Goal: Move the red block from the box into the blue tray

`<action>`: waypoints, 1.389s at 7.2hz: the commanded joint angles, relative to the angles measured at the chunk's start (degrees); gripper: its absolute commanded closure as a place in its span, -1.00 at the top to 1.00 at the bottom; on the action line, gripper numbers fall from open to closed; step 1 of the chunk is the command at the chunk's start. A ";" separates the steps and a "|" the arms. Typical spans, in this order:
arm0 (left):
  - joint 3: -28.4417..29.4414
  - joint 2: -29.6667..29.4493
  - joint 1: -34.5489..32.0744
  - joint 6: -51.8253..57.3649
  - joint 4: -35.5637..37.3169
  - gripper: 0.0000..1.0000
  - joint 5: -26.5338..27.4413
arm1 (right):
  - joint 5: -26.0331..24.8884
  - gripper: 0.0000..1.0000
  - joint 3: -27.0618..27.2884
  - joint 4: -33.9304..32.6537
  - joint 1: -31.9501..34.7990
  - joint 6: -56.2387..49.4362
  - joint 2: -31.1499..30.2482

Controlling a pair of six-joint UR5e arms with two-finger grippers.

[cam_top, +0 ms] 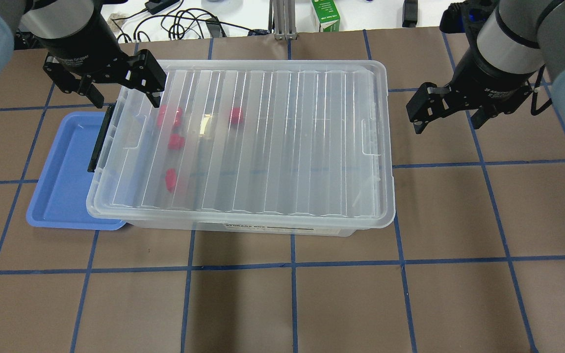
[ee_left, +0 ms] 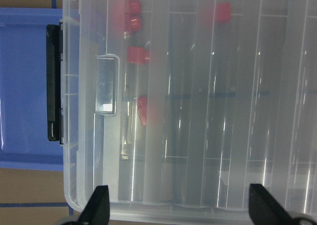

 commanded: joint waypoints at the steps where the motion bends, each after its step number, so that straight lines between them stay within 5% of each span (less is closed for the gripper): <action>1: -0.16 0.00 0.00 0.00 0.00 1.00 0.00 | -0.35 1.00 -0.04 -0.31 0.00 0.00 0.00; 6: -0.07 0.00 0.00 0.00 0.00 1.00 0.00 | -0.96 1.00 0.84 -0.92 -0.18 0.36 1.40; 10: 0.02 0.00 0.00 0.00 0.00 1.00 -0.09 | 0.26 1.00 0.14 -4.23 0.61 6.59 9.56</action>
